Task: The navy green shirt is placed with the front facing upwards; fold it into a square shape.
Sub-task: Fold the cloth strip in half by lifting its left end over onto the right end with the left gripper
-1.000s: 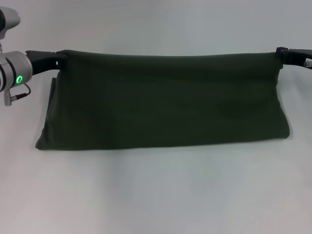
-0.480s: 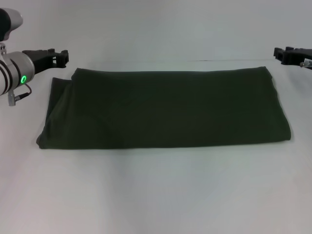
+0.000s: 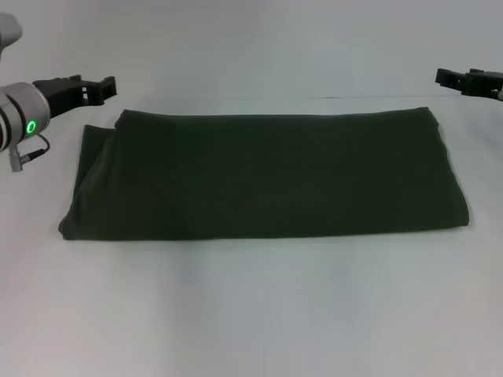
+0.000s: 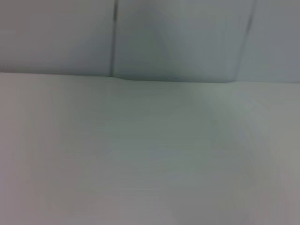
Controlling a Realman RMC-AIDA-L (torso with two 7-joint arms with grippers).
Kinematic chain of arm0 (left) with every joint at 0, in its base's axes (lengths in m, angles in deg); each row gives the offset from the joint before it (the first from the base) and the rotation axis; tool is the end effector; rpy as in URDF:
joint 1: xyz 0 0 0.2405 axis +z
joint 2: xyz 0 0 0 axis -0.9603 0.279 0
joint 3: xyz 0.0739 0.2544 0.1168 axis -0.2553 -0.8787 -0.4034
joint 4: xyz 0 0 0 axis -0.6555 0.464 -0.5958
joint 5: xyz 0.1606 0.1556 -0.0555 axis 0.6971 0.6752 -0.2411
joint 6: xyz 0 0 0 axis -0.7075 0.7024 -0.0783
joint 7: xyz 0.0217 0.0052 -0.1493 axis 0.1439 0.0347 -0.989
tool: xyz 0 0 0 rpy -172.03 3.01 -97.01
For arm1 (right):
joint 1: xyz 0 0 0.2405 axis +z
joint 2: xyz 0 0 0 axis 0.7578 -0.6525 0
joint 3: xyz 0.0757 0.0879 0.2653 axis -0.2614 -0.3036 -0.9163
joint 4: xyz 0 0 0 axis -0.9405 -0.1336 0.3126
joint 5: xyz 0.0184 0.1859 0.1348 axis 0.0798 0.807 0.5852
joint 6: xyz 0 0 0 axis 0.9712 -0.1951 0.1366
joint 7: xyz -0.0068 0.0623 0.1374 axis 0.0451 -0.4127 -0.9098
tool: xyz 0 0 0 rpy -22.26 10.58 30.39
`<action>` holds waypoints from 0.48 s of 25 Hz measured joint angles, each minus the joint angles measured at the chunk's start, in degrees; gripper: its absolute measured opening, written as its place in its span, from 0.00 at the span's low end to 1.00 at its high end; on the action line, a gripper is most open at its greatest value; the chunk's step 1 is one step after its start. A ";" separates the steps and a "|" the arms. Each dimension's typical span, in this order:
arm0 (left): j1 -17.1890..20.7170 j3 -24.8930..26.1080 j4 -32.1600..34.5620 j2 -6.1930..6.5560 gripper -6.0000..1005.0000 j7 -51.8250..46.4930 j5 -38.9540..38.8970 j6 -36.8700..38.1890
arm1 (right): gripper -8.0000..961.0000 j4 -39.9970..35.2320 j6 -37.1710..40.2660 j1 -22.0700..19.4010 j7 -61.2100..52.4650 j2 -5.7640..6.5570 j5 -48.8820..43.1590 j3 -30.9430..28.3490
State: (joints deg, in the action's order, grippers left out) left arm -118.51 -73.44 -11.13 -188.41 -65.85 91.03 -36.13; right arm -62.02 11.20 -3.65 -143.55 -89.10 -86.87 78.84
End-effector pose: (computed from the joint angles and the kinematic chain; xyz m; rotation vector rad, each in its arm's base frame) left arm -0.2987 0.5093 0.0126 -1.8529 -0.9742 -0.3891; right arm 0.3246 0.5106 0.0473 -1.9044 1.0620 0.4749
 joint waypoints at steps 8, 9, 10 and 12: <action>6.58 -0.31 12.42 -1.51 0.60 -1.79 -0.03 23.78 | 0.72 -9.03 17.08 -6.36 -13.56 1.48 -0.50 8.14; 7.47 -0.45 13.85 -1.77 0.60 -2.27 -0.05 25.64 | 0.72 -10.07 19.03 -7.24 -14.92 1.63 -0.61 8.81; 8.28 -0.61 15.07 -1.94 0.60 -2.88 -0.04 27.29 | 0.72 -10.88 21.09 -8.01 -16.21 1.86 -1.02 9.18; 10.03 -0.97 16.81 -2.06 0.60 -4.47 -0.06 30.11 | 0.71 -11.69 24.16 -9.03 -18.20 2.47 -1.99 9.50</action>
State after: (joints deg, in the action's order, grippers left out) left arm -108.49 -74.41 5.68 -190.47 -70.32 90.97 -6.02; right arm -73.71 35.36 -12.68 -161.75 -86.63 -88.86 88.34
